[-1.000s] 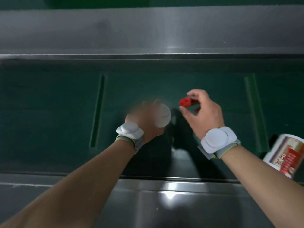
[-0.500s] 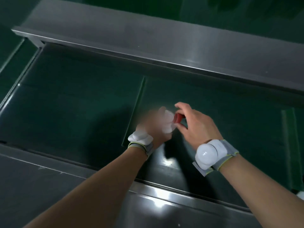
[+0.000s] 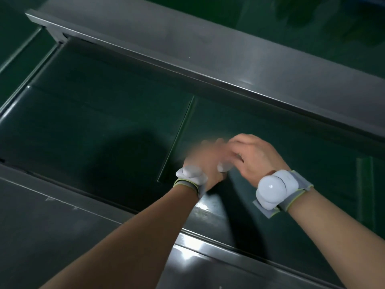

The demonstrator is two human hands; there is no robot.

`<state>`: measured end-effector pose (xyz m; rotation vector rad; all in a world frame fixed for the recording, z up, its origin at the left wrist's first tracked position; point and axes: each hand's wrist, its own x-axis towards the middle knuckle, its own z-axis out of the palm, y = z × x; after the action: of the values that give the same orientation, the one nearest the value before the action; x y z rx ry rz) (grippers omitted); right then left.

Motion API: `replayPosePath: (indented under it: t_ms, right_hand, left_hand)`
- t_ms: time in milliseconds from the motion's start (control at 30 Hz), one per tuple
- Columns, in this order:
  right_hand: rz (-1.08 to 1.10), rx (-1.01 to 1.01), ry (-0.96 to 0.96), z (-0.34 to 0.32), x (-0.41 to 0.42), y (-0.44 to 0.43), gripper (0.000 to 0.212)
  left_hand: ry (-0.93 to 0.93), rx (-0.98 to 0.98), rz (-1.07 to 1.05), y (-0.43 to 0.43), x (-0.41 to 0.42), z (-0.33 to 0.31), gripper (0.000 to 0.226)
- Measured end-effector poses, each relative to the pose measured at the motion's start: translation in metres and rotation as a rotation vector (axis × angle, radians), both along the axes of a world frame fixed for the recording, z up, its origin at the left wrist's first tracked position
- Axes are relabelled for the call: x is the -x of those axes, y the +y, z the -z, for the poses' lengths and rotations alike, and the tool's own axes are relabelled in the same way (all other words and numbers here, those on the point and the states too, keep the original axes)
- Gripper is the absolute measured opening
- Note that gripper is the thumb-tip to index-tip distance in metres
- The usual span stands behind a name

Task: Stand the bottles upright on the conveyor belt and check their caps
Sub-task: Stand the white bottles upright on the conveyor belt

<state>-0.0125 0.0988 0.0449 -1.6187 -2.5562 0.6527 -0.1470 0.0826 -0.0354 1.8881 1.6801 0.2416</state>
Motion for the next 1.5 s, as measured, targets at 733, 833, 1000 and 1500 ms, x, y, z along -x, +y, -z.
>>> replayPosePath:
  t_ms: [733, 833, 1000, 1500]
  right_hand:
    - [0.23, -0.07, -0.367, 0.002, 0.023, -0.002, 0.037]
    - [0.304, 0.021, -0.263, 0.0, 0.019, 0.001, 0.046]
    - [0.369, 0.044, -0.193, -0.005, 0.001, -0.008, 0.06]
    - [0.418, 0.104, -0.19, -0.009, -0.054, -0.051, 0.04]
  left_hand:
    - [-0.029, 0.022, -0.045, 0.005, -0.003, 0.007, 0.051]
    - [0.0, 0.015, -0.052, 0.009, -0.002, 0.002, 0.052]
    - [-0.022, -0.067, -0.094, 0.026, -0.004, -0.005, 0.051]
    - [-0.08, 0.194, -0.448, 0.027, -0.019, -0.009, 0.092]
